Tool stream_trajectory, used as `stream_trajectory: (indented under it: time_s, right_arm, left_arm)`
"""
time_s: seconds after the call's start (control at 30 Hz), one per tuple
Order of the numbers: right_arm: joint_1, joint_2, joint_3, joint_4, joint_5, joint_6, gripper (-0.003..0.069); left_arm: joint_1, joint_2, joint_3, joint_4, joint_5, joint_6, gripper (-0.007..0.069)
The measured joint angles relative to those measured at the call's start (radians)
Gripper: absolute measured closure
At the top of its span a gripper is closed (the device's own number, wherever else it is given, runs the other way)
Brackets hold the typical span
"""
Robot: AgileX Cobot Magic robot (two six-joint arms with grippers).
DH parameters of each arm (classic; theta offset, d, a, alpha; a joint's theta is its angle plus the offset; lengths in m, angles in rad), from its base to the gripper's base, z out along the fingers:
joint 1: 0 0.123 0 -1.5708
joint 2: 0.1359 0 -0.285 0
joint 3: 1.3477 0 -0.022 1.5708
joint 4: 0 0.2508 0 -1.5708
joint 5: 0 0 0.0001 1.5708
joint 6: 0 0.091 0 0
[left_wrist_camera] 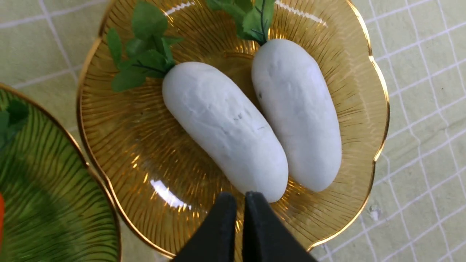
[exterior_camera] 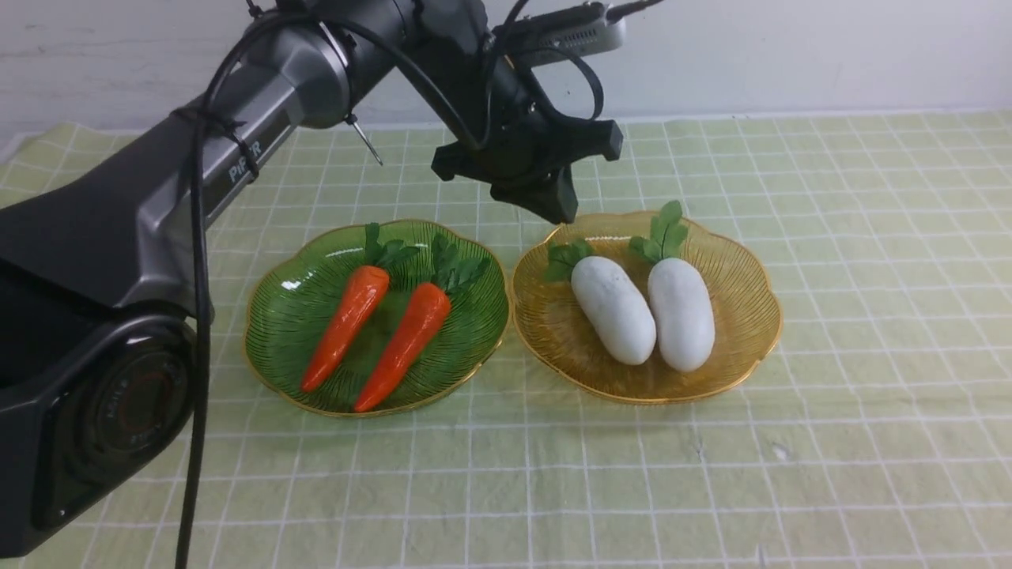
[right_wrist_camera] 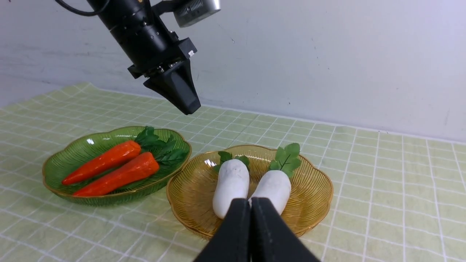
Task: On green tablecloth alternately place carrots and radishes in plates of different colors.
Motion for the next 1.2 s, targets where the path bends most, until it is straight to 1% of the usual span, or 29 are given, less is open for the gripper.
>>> stream_trajectory:
  time_s: [0.43, 0.67, 0.8, 0.9, 1.03, 1.07, 1.2]
  right_arm:
    - [0.000, 0.000, 0.000, 0.000, 0.000, 0.000, 0.0674]
    - [0.000, -0.001, 0.004, 0.000, -0.001, 0.002, 0.0674]
    - [-0.003, -0.050, 0.057, 0.000, -0.008, 0.002, 0.0674]
    - [-0.036, -0.092, 0.122, 0.000, -0.010, 0.002, 0.0674]
    - [-0.113, -0.112, 0.224, 0.000, -0.011, 0.002, 0.0674]
    - [-0.117, -0.112, 0.229, 0.000, -0.011, 0.002, 0.0674]
    - [-0.186, -0.112, 0.298, -0.001, -0.006, 0.003, 0.0674]
  left_arm:
    - [0.000, 0.000, 0.000, 0.046, 0.004, 0.008, 0.0632]
    - [0.000, 0.000, 0.000, 0.131, 0.011, 0.008, 0.0632]
    - [0.000, 0.000, 0.000, 0.163, 0.013, 0.008, 0.0632]
    - [0.000, -0.003, 0.000, 0.184, 0.016, 0.008, 0.0632]
    - [-0.001, -0.054, 0.002, 0.202, 0.025, 0.008, 0.0632]
    - [-0.001, -0.063, 0.002, 0.203, 0.027, 0.009, 0.0632]
    - [-0.001, -0.202, 0.002, 0.205, 0.028, 0.054, 0.0632]
